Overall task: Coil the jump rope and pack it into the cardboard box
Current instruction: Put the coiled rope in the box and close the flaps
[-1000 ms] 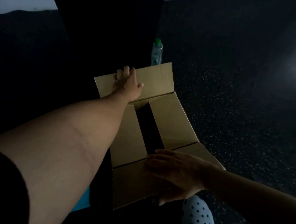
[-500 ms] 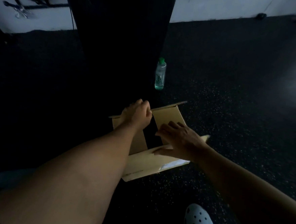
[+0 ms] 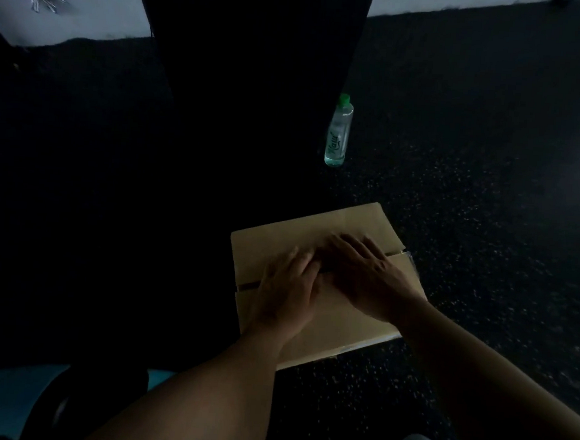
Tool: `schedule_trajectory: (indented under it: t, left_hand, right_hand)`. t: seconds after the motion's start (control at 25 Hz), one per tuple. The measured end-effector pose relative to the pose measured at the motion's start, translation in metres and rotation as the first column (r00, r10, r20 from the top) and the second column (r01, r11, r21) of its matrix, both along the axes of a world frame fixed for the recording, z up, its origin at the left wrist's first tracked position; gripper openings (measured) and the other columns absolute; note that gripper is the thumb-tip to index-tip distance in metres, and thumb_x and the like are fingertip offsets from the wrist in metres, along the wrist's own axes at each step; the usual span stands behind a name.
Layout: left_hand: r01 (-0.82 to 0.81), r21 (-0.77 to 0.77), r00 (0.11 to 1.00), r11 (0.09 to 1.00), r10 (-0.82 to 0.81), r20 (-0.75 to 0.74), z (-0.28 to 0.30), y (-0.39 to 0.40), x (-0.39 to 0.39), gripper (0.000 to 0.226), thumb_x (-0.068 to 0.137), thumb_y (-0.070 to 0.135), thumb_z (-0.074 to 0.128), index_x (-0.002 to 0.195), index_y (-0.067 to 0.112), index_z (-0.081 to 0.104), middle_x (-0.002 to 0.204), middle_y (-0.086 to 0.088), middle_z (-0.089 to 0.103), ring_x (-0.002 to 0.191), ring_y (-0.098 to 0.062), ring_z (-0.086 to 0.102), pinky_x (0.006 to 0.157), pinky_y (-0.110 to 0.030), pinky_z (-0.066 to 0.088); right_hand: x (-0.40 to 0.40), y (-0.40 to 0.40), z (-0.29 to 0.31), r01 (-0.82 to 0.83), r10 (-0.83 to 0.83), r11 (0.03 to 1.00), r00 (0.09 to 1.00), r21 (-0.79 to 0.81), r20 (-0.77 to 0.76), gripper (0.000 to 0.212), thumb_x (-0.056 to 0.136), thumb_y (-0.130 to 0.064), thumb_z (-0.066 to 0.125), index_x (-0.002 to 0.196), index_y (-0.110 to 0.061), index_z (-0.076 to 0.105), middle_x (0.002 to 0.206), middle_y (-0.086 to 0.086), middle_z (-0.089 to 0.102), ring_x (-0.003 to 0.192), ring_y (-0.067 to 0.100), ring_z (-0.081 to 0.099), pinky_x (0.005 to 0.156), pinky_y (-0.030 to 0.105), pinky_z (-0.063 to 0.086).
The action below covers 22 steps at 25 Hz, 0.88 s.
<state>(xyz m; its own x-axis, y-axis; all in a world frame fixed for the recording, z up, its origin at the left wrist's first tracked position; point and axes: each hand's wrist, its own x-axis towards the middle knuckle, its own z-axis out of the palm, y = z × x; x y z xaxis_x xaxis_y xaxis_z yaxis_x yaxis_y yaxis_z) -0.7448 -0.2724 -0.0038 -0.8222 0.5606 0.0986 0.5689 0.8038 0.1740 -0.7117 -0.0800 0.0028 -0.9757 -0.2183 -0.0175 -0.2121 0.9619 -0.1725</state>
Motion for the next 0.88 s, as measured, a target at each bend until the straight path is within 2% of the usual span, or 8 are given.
schedule_trajectory:
  t: [0.08, 0.2, 0.28, 0.4, 0.56, 0.68, 0.8, 0.88]
  left_hand:
    - [-0.014, 0.000, 1.000, 1.000, 0.014, -0.012, -0.015, -0.003, 0.002, 0.042, 0.096, 0.038, 0.044, 0.119, 0.023, 0.076, 0.136, -0.002, 0.070, 0.128, -0.031, 0.063, 0.109, -0.055, 0.044]
    - [-0.018, -0.018, 1.000, 1.000, 0.018, -0.011, -0.025, -0.001, 0.001, 0.042, 0.096, 0.040, 0.044, 0.119, 0.026, 0.076, 0.139, 0.001, 0.069, 0.132, -0.031, 0.061, 0.109, -0.063, 0.042]
    - [-0.023, -0.023, 1.000, 0.999, 0.023, 0.003, -0.024, 0.002, -0.001, 0.043, 0.094, 0.040, 0.043, 0.117, 0.027, 0.078, 0.136, 0.003, 0.070, 0.130, -0.031, 0.063, 0.108, -0.064, 0.044]
    - [-0.048, -0.006, 0.999, 0.999, 0.048, -0.010, -0.024, 0.004, -0.002, 0.045, 0.094, 0.040, 0.041, 0.116, 0.029, 0.078, 0.133, 0.004, 0.073, 0.129, -0.031, 0.064, 0.106, -0.064, 0.045]
    - [0.003, 0.014, 1.000, 1.000, -0.003, -0.016, -0.032, -0.003, -0.003, 0.041, 0.096, 0.040, 0.045, 0.121, 0.029, 0.075, 0.138, 0.004, 0.070, 0.132, -0.030, 0.061, 0.108, -0.060, 0.045]
    - [-0.030, 0.002, 0.999, 1.000, 0.030, 0.022, -0.029, 0.004, -0.006, 0.044, 0.095, 0.043, 0.042, 0.121, 0.030, 0.075, 0.138, 0.004, 0.069, 0.130, -0.030, 0.062, 0.108, -0.058, 0.045]
    - [0.024, 0.038, 1.000, 0.999, -0.024, -0.016, -0.017, -0.005, -0.009, 0.039, 0.092, 0.044, 0.052, 0.119, 0.030, 0.075, 0.128, 0.000, 0.072, 0.119, -0.029, 0.066, 0.098, -0.053, 0.050]
    - [0.028, 0.028, 0.999, 0.999, -0.028, 0.020, -0.006, -0.009, -0.019, 0.036, 0.088, 0.046, 0.055, 0.113, 0.030, 0.074, 0.121, 0.001, 0.072, 0.110, -0.028, 0.067, 0.089, -0.048, 0.051]
  right_hand:
    - [-0.003, 0.003, -0.016, -0.049, 0.049, 0.999, 0.997, -0.006, -0.056, 0.066, 0.104, -0.048, 0.031, 0.158, -0.013, 0.042, 0.167, 0.012, 0.037, 0.155, 0.032, 0.032, 0.126, 0.055, 0.027]
    - [-0.004, 0.008, -0.033, -0.088, 0.086, 0.996, 0.988, -0.009, -0.126, 0.062, 0.109, -0.050, 0.026, 0.160, -0.017, 0.038, 0.169, 0.013, 0.032, 0.156, 0.028, 0.026, 0.128, 0.049, 0.020]
    - [-0.005, 0.014, -0.039, -0.118, 0.123, 0.992, 0.981, 0.042, -0.152, 0.060, 0.107, -0.044, 0.034, 0.161, -0.017, 0.034, 0.170, 0.014, 0.030, 0.156, 0.029, 0.025, 0.127, 0.049, 0.021]
    - [-0.010, 0.014, -0.038, -0.153, 0.172, 0.981, 0.972, 0.120, -0.160, 0.059, 0.108, -0.041, 0.029, 0.159, -0.014, 0.037, 0.167, 0.018, 0.036, 0.152, 0.036, 0.031, 0.121, 0.057, 0.035]
    - [-0.005, 0.008, -0.039, -0.104, 0.115, 0.990, 0.985, 0.093, -0.127, 0.058, 0.107, -0.040, 0.030, 0.160, -0.017, 0.035, 0.169, 0.014, 0.033, 0.154, 0.036, 0.031, 0.126, 0.054, 0.027]
    - [-0.009, 0.004, -0.027, -0.113, 0.132, 0.984, 0.981, 0.139, -0.139, 0.059, 0.103, -0.037, 0.035, 0.154, -0.011, 0.048, 0.161, 0.017, 0.046, 0.147, 0.039, 0.045, 0.117, 0.057, 0.040]
    - [-0.006, -0.004, -0.019, -0.020, 0.020, 1.000, 0.997, 0.008, -0.069, 0.058, 0.100, -0.040, 0.041, 0.148, -0.011, 0.059, 0.159, 0.015, 0.051, 0.147, 0.039, 0.047, 0.119, 0.056, 0.040]
    - [-0.005, -0.014, -0.011, 0.013, -0.012, 0.999, 1.000, -0.040, 0.004, 0.056, 0.100, -0.046, 0.039, 0.144, -0.020, 0.062, 0.156, 0.007, 0.054, 0.147, 0.033, 0.046, 0.118, 0.052, 0.042]
